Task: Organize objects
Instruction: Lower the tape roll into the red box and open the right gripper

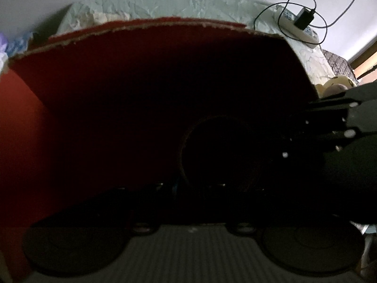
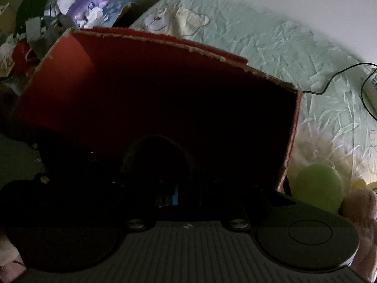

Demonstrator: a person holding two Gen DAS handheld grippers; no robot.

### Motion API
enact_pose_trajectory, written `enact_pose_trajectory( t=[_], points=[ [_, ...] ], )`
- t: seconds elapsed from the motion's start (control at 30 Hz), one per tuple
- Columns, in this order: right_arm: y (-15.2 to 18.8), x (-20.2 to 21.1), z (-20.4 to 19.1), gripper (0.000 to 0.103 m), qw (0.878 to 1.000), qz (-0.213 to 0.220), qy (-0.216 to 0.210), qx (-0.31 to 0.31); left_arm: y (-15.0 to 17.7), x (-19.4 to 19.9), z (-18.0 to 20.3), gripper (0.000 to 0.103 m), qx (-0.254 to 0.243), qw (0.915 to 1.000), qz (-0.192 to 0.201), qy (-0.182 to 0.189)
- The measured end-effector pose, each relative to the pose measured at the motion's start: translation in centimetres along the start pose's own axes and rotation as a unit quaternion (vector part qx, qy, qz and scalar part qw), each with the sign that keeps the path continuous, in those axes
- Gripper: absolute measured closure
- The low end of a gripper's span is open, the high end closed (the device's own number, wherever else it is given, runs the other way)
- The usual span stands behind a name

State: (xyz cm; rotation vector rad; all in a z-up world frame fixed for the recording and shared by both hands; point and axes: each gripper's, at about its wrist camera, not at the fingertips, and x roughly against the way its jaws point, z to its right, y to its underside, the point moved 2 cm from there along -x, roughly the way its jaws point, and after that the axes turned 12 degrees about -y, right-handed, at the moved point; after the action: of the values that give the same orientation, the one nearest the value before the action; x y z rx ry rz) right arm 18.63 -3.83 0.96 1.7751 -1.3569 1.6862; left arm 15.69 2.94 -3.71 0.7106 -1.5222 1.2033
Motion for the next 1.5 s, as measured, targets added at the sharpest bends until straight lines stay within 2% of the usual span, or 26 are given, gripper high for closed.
enact_pose_trajectory(
  t=[0.17,0.23,0.27,0.3,0.37,0.47,0.53,0.6,0.77,1.0,1.1,1.3,1.5],
  points=[
    [0.1,-0.2,0.0,0.086,1.0,0.001,0.003,0.001,-0.3,-0.7,-0.4,0.09,0.007,0.9999,-0.01,0.009],
    [0.2,0.5,0.0,0.085,1.0,0.015,0.003,-0.003,-0.3,-0.8,-0.3,0.089,0.006,0.9998,-0.013,0.017],
    [0.2,0.9,0.1,0.08,1.0,0.025,0.0,-0.006,-0.3,-0.7,-0.2,0.089,0.006,0.9997,-0.015,0.019],
    [0.1,1.6,0.2,0.067,0.999,0.038,-0.006,-0.011,-0.3,-0.8,-0.1,0.089,0.006,0.9997,-0.017,0.017],
    [-0.1,3.2,0.6,0.049,0.997,0.072,-0.01,-0.027,-0.4,-0.9,0.0,0.089,0.005,0.9997,-0.017,0.015],
    [0.1,5.8,1.9,0.051,0.989,0.128,-0.032,-0.061,-0.7,-1.0,0.4,0.089,0.004,0.9995,-0.024,0.022],
    [0.5,6.9,3.2,0.057,0.982,0.153,-0.052,-0.099,-0.9,-1.1,1.2,0.089,-0.002,0.9994,-0.028,0.022],
    [1.0,7.6,4.0,0.065,0.975,0.172,-0.068,-0.127,-1.0,-1.1,2.1,0.089,-0.007,0.9992,-0.031,0.025],
    [3.0,8.1,5.0,0.072,0.965,0.201,-0.075,-0.15,-1.3,-1.4,4.1,0.089,-0.014,0.9984,-0.036,0.042],
    [4.4,7.5,5.4,0.073,0.957,0.214,-0.095,-0.173,-0.5,-1.3,5.3,0.082,-0.037,0.9988,-0.024,0.023],
    [4.5,7.0,5.3,0.073,0.957,0.205,-0.1,-0.178,-0.7,-1.6,5.3,0.082,-0.043,0.9982,-0.034,0.024],
    [5.4,7.1,5.2,0.073,0.955,0.202,-0.11,-0.186,-0.2,-1.0,6.0,0.082,-0.088,0.9959,-0.014,0.016],
    [6.2,7.7,5.3,0.073,0.952,0.209,-0.118,-0.191,-0.5,-0.9,5.5,0.08,-0.074,0.9971,-0.014,0.013]
  ],
)
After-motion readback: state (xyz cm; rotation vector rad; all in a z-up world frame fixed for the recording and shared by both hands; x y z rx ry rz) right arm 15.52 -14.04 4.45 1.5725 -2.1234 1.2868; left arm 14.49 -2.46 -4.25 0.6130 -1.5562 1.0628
